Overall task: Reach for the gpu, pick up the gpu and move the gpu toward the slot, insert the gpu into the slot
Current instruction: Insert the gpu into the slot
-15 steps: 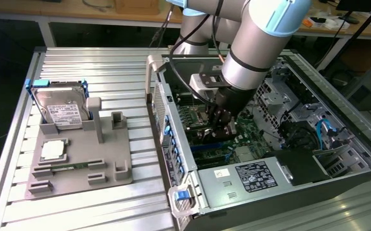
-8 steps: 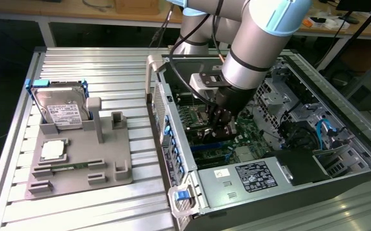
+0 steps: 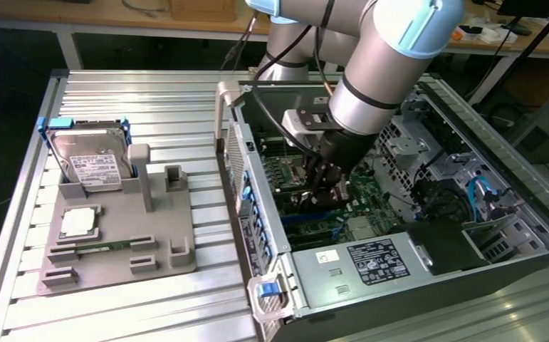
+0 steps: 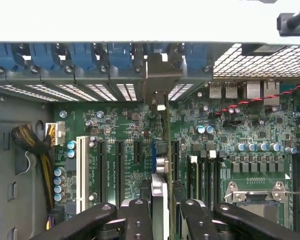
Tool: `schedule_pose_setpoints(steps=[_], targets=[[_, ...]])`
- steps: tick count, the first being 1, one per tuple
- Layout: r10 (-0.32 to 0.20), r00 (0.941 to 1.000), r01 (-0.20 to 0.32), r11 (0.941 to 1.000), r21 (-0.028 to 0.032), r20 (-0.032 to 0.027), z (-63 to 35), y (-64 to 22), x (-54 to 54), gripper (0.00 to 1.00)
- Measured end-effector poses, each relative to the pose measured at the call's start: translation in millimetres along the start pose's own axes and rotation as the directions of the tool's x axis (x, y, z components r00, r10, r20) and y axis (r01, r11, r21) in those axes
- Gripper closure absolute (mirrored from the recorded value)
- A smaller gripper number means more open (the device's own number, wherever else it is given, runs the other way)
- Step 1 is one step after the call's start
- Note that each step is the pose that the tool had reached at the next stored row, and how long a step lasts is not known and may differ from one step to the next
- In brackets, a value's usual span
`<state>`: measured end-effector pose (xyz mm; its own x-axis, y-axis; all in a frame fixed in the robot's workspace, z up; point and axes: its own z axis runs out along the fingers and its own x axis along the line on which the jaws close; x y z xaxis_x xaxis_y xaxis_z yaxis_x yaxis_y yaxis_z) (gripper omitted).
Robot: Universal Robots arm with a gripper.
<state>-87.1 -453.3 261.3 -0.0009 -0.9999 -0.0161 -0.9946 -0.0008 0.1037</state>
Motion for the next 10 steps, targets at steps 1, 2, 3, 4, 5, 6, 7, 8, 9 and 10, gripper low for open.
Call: schedule_pose_setpoints(steps=[1,2,3,4,5,6,7,8,9,10], targets=[[0.000,1.0000,0.000,1.0000,-0.0015,0.0001,1.7,-0.3,0.0,0.73],[0.000,1.0000,0.000,1.0000,-0.0030,0.0001,3.1,-0.7,0.0,0.73],[0.000,1.0000,0.000,1.0000,-0.0053,-0.0004,4.4,-1.2,0.1,0.73],[0.000,1.0000,0.000,1.0000,-0.0076,-0.0002,5.5,-1.8,0.1,0.73],[0.000,1.0000,0.000,0.9999,-0.0102,0.0008,7.1,-2.3,0.0,0.73],[0.000,1.0000,0.000,0.9999,-0.0126,0.0007,7.8,-2.9,0.1,0.73],[0.000,1.0000,0.000,0.9999,-0.0140,0.0006,8.3,-3.3,0.1,0.73],[0.000,1.0000,0.000,0.9999,-0.0143,0.0002,8.3,-3.3,0.1,0.73],[0.000,1.0000,0.000,0.9999,-0.0144,0.0000,8.3,-3.3,0.1,0.73],[0.000,1.0000,0.000,0.9999,-0.0145,0.0000,8.2,-3.3,0.1,0.73]])
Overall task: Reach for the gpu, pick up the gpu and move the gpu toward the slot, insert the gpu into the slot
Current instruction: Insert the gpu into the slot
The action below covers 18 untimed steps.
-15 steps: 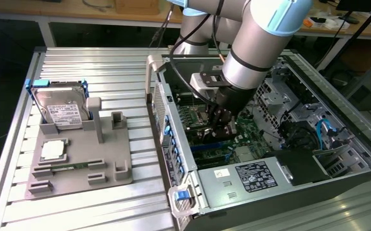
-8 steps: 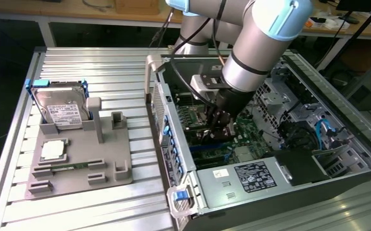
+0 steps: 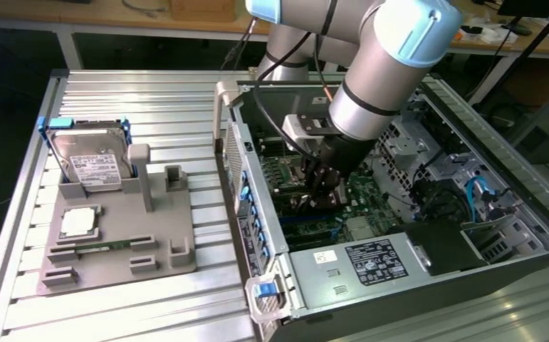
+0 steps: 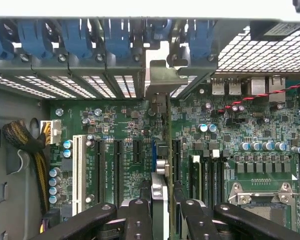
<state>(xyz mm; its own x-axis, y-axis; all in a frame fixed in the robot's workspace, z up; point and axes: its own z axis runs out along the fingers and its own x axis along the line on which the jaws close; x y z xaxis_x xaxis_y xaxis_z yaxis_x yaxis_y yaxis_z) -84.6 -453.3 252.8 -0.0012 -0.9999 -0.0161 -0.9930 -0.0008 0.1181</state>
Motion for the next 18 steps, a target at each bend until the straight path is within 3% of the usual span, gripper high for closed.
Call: schedule_pose_setpoints(steps=[7,12,18], targets=[[0.000,1.0000,0.000,1.0000,0.0001,0.0003,0.1,0.0,0.0,0.73],[0.000,1.0000,0.000,1.0000,0.0002,0.0004,-6.8,0.8,-0.5,0.73],[0.000,1.0000,0.000,1.0000,0.0001,0.0030,-7.9,-0.1,-0.7,0.73]])
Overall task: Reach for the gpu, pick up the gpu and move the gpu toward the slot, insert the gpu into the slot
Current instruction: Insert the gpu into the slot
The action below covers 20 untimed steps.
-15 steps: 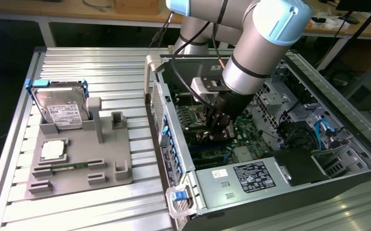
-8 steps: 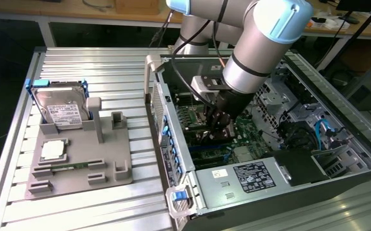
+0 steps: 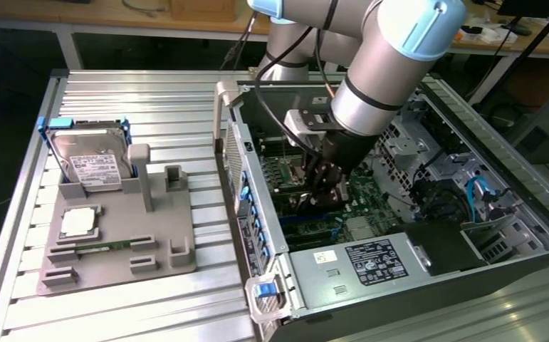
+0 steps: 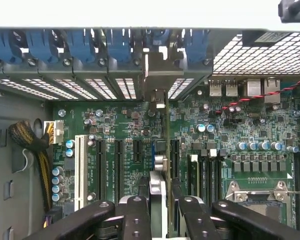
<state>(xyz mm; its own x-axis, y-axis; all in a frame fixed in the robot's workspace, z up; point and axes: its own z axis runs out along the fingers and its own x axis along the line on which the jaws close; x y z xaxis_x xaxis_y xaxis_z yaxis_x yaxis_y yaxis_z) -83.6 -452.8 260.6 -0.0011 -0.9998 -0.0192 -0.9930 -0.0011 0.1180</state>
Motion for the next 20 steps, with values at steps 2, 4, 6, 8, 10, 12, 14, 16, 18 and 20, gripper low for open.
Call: schedule_pose_setpoints(steps=[2,4,6,8,10,12,14,16,18,20], targets=[[0.000,1.0000,0.000,1.0000,-0.0001,0.0022,-0.7,-0.4,0.0,0.73],[0.000,1.0000,0.000,1.0000,-0.0001,0.0040,-2.4,-0.7,-0.1,0.73],[0.000,1.0000,0.000,1.0000,-0.0001,0.0043,-6.5,-0.4,-0.2,0.73],[0.000,1.0000,0.000,1.0000,-0.0001,0.0042,-10.5,-0.1,-0.2,0.73],[0.000,1.0000,0.000,1.0000,0.0000,0.0045,-12.2,0.0,-0.3,0.73],[-0.001,1.0000,0.001,1.0000,0.0001,0.0048,-12.2,0.0,-0.3,0.73],[-0.001,1.0000,0.001,1.0000,0.0001,0.0047,-12.3,0.0,-0.3,0.73],[-0.001,1.0000,0.001,1.0000,0.0000,0.0046,-12.3,0.0,-0.3,0.73],[-0.001,1.0000,0.001,1.0000,0.0000,0.0044,-12.2,0.0,-0.3,0.73],[-0.001,1.0000,0.001,1.0000,0.0000,0.0044,-11.2,-0.1,-0.3,0.73]])
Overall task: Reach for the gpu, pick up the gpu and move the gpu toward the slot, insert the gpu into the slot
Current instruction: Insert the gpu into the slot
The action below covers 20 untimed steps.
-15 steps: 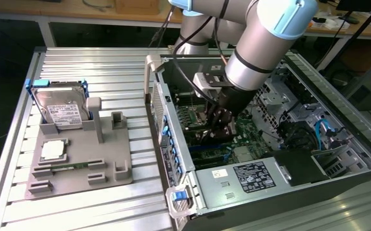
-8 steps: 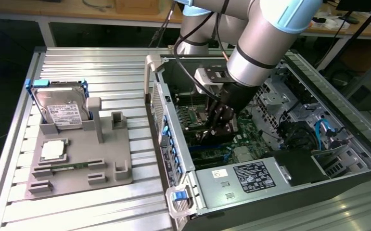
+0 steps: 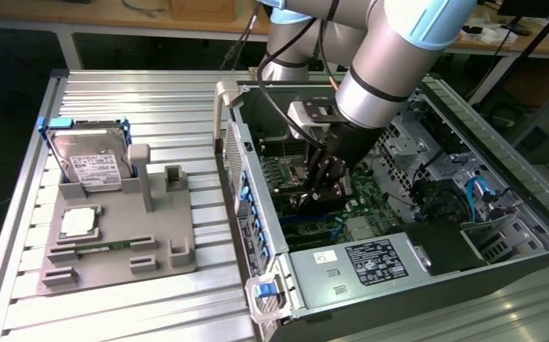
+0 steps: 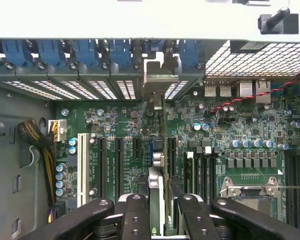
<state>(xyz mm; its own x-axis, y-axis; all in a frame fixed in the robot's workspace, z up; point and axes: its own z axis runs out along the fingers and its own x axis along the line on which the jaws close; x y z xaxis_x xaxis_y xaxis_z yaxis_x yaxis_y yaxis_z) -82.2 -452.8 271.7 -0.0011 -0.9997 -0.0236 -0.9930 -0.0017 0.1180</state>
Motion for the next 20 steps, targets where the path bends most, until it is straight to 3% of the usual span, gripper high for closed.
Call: schedule_pose_setpoints(steps=[8,13,20], targets=[[0.000,1.0000,0.000,1.0000,0.0000,0.0002,0.7,-0.1,0.0,0.73],[0.000,1.0000,0.000,1.0000,0.0001,0.0001,-5.8,0.7,-0.2,0.73],[0.000,1.0000,0.000,1.0000,0.0002,0.0001,-6.9,0.8,-0.3,0.73]])
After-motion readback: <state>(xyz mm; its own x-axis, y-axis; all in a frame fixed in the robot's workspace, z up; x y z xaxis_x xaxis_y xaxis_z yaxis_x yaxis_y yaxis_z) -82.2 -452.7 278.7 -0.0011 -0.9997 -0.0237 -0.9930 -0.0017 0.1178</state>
